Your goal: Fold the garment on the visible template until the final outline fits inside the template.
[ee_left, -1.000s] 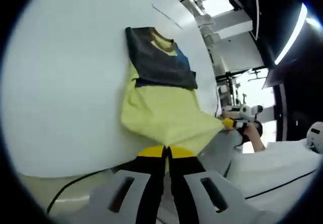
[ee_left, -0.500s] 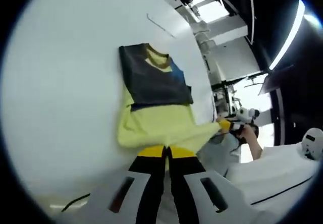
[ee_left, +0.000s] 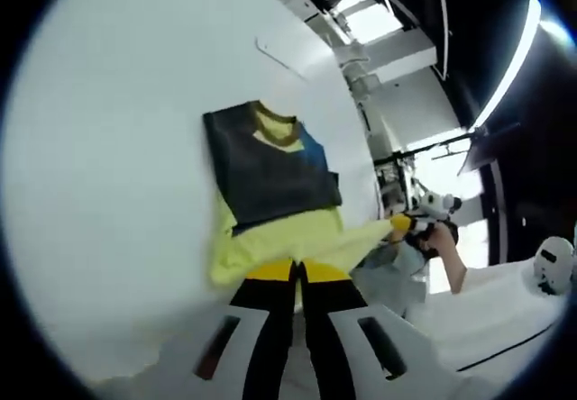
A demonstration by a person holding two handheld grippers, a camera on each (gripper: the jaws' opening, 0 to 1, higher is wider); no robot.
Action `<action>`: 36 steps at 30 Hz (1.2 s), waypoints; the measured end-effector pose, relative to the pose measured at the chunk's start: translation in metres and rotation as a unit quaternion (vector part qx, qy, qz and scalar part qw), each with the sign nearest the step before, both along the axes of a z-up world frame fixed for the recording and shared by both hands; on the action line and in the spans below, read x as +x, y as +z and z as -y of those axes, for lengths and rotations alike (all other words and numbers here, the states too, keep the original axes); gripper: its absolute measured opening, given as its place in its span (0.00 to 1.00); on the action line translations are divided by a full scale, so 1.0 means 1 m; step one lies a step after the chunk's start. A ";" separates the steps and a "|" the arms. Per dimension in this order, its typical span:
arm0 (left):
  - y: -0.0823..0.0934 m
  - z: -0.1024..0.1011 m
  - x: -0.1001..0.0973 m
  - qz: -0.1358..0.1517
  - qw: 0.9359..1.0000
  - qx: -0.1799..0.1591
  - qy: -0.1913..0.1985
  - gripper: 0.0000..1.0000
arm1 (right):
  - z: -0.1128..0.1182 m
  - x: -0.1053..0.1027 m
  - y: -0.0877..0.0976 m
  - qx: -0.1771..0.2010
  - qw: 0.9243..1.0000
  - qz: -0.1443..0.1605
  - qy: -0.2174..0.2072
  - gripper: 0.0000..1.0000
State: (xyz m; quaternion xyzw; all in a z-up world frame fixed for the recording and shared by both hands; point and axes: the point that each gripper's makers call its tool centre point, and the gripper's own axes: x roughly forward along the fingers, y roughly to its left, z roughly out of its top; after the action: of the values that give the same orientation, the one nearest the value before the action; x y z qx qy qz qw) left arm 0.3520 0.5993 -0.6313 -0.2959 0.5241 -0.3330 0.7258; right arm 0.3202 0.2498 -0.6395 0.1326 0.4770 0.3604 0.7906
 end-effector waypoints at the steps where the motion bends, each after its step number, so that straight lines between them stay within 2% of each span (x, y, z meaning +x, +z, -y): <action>1: 0.000 0.000 0.003 0.000 1.000 0.000 0.001 0.00 | 0.000 0.002 0.000 0.000 1.000 0.001 -0.001 0.02; 13: -0.003 0.002 0.028 0.006 1.000 -0.011 0.015 0.00 | 0.003 0.030 0.000 0.019 1.000 -0.002 -0.016 0.01; 23: -0.005 -0.001 0.047 0.007 1.000 -0.010 0.022 0.00 | 0.000 0.054 0.000 0.018 1.000 0.004 -0.014 0.01; 36: -0.008 -0.017 0.080 0.018 1.000 -0.003 0.022 0.00 | -0.001 0.088 0.012 0.029 0.999 0.020 -0.008 0.01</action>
State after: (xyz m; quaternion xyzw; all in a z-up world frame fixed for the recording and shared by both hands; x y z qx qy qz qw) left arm 0.4320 0.6168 -0.6390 -0.3035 0.5038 -0.3241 0.7410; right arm 0.4082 0.2512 -0.6279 0.1520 0.4497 0.3700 0.7986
